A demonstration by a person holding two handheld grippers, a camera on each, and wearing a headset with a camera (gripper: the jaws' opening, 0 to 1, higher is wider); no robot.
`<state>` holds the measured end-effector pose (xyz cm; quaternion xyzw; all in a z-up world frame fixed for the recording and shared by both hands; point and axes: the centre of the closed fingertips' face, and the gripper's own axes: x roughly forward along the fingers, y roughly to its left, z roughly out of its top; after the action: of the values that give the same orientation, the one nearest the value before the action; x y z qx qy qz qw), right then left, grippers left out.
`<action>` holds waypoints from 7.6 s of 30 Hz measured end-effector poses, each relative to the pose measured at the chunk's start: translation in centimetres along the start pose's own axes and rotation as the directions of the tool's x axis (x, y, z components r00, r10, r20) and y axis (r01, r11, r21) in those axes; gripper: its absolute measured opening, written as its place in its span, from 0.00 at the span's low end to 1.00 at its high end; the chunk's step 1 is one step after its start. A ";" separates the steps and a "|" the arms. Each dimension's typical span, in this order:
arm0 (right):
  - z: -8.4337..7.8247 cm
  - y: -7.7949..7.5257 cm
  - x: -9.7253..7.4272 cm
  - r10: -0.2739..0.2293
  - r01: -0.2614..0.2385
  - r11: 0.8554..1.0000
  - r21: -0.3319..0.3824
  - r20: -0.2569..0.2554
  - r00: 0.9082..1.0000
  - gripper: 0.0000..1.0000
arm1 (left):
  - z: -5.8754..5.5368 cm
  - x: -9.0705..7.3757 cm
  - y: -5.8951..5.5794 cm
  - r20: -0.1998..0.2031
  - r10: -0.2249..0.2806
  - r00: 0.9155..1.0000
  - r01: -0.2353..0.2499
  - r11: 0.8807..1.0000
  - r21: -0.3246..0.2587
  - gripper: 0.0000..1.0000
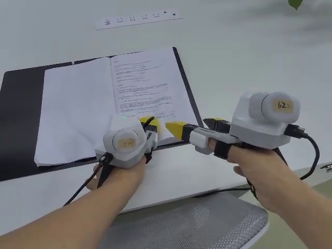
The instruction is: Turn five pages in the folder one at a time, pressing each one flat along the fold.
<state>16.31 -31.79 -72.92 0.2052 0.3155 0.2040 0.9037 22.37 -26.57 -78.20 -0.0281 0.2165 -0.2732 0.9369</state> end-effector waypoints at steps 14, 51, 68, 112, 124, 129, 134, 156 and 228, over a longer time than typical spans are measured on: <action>-2.4 -1.2 1.4 0.004 0.004 0.994 0.112 -0.070 0.998 0.53 | 0.0 0.0 0.0 0.003 0.001 1.000 -0.001 1.000 -0.007 0.01; 0.2 2.4 0.6 -0.108 0.098 0.980 0.175 0.050 0.993 0.00 | -0.2 -7.0 3.3 -0.149 -0.048 0.988 0.044 0.999 -0.027 0.09; 1.7 13.0 4.1 0.050 -0.057 0.993 0.102 0.066 0.997 0.00 | 5.0 -14.3 10.4 0.004 0.013 1.000 -0.013 1.000 -0.023 0.18; -8.6 23.4 17.0 0.044 -0.081 0.989 -0.126 -0.273 0.961 0.00 | 5.1 -22.4 20.8 0.072 0.136 0.988 -0.131 0.989 -0.066 0.20; -10.9 23.2 18.1 0.051 -0.088 0.990 -0.111 -0.297 0.954 0.00 | 4.0 -22.4 20.3 0.038 0.132 0.991 -0.129 0.989 -0.065 0.20; -12.0 24.0 17.7 0.090 -0.136 0.982 -0.130 -0.311 0.946 0.01 | 3.6 -21.5 20.0 0.001 0.118 0.993 -0.118 0.992 -0.048 0.19; -11.5 24.1 16.0 0.121 -0.159 0.981 -0.108 -0.297 0.947 0.03 | 2.8 -19.9 19.4 -0.049 0.097 0.994 -0.099 0.995 -0.025 0.20; -3.1 11.5 10.6 -0.032 0.034 0.994 0.106 -0.028 0.999 0.00 | -3.5 -14.4 18.4 -0.174 0.205 0.963 -0.194 0.978 0.078 0.20; 11.3 2.7 31.5 0.007 -0.002 0.996 -0.092 0.060 0.998 0.00 | -3.5 -13.9 18.6 -0.110 0.228 0.967 -0.224 0.973 0.046 0.19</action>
<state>45.62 -16.60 -78.78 0.1702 0.2782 0.2139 0.9208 19.66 -3.31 -79.11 0.0279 0.2672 -0.1692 0.9482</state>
